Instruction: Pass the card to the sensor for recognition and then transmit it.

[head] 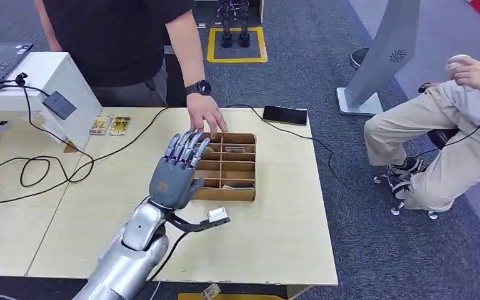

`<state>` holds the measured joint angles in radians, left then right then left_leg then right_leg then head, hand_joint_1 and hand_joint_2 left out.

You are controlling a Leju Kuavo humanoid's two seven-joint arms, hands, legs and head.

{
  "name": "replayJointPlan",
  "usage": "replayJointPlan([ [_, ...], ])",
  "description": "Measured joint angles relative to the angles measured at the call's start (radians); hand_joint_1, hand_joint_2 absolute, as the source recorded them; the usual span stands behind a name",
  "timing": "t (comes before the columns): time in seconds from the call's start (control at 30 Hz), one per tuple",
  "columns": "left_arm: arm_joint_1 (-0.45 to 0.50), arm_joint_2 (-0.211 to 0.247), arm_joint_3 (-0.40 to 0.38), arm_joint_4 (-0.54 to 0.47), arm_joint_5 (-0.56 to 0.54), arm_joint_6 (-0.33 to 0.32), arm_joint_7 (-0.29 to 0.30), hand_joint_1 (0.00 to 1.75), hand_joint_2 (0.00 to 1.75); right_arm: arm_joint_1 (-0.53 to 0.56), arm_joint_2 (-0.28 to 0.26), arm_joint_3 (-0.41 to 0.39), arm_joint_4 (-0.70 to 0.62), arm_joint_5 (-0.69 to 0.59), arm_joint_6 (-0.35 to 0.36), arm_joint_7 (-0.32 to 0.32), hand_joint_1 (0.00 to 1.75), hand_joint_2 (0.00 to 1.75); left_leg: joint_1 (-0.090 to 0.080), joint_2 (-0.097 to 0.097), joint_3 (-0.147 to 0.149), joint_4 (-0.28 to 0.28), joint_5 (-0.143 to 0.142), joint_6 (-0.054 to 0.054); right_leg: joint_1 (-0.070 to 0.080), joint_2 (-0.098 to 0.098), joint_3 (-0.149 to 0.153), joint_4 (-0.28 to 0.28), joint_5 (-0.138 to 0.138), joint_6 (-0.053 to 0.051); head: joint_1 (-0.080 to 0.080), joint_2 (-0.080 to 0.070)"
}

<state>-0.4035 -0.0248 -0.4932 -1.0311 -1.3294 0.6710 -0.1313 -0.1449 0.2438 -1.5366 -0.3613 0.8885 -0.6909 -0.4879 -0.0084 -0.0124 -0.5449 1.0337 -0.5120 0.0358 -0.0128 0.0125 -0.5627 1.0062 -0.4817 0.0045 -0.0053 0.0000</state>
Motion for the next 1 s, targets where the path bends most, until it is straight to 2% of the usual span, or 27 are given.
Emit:
replayJointPlan([
  [0.2,-0.007,0.016,-0.026,0.014,0.000,-0.007,0.010,0.00,1.75,0.000,-0.001,0.000,0.003,0.001,0.000,0.000,0.00,1.75,0.000,0.000,0.000,0.000,0.000,0.000,0.000,0.000,0.000,0.000,0.000,0.000,0.000,0.000],
  [0.7,-0.013,0.027,-0.034,0.026,0.000,-0.011,0.014,0.00,1.75,0.000,-0.004,0.000,0.008,0.001,0.000,0.002,0.00,1.75,0.000,0.000,0.000,0.000,0.000,0.000,0.000,0.000,0.000,0.000,0.000,0.000,0.000,0.000],
  [1.0,-0.034,0.040,-0.064,0.059,-0.006,-0.085,0.039,0.00,1.75,0.000,-0.006,0.000,0.011,-0.007,0.000,-0.002,0.00,1.75,0.000,0.000,0.000,0.000,0.000,0.000,0.000,0.000,0.000,0.000,0.000,0.000,0.000,0.000],
])
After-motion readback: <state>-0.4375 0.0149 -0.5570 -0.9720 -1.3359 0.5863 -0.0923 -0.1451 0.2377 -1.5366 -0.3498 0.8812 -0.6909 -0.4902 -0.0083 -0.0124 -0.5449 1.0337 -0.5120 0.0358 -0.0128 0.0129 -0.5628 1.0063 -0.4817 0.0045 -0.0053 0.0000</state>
